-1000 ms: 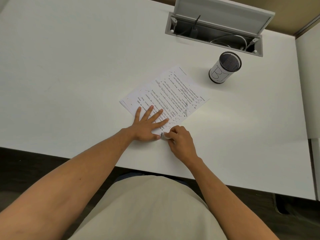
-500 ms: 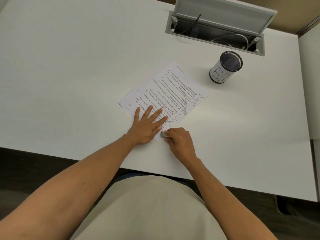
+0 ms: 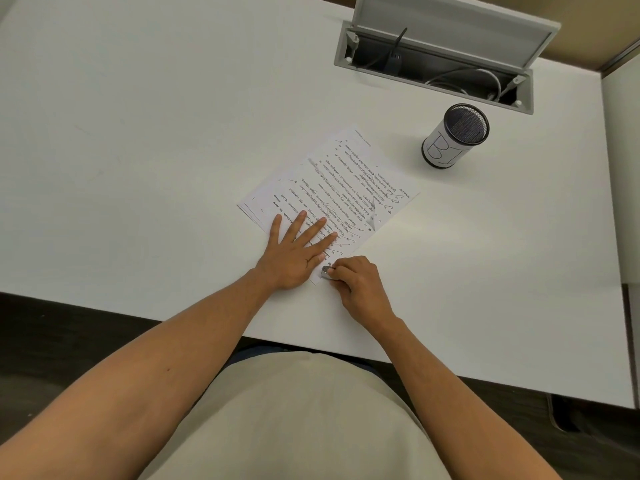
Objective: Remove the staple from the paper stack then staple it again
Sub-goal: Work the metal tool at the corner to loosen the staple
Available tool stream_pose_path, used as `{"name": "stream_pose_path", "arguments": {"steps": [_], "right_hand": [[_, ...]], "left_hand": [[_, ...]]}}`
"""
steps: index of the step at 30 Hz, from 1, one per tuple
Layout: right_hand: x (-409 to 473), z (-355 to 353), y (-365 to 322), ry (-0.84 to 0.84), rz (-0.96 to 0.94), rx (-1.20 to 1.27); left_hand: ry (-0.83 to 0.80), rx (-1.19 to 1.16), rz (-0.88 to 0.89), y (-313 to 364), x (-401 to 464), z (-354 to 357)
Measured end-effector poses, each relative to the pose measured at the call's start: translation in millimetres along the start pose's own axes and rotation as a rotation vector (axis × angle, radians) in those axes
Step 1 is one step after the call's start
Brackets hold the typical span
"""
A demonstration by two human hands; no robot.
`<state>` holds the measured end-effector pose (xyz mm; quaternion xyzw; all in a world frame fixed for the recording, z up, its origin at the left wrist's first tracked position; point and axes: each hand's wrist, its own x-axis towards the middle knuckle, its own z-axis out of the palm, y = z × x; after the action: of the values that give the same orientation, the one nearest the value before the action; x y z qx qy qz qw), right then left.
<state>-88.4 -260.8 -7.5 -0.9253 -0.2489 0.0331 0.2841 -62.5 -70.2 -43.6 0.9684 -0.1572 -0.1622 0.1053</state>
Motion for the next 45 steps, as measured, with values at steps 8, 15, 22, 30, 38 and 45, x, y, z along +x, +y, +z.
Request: {"name": "stream_pose_path", "arguments": {"steps": [8, 15, 22, 30, 38, 45], "right_hand": [[-2, 5, 3, 0.036, -0.038, -0.017], [-17, 12, 2, 0.080, -0.156, -0.088], [-19, 7, 3, 0.121, -0.032, -0.052], [-6, -16, 18, 0.272, 0.452, 0.129], [1, -24, 47, 0.310, 0.650, 0.161], [-3, -24, 54, 0.327, 0.677, 0.083]], "left_hand": [[-0.003, 0.013, 0.008, 0, 0, -2], [-0.014, 0.018, -0.008, 0, 2, 0], [-0.024, 0.014, -0.007, -1, 2, 0], [-0.039, 0.007, -0.006, -1, 2, -1], [-0.054, 0.007, 0.012, -1, 0, -5], [-0.073, -0.023, 0.037, -3, -2, -9]]}}
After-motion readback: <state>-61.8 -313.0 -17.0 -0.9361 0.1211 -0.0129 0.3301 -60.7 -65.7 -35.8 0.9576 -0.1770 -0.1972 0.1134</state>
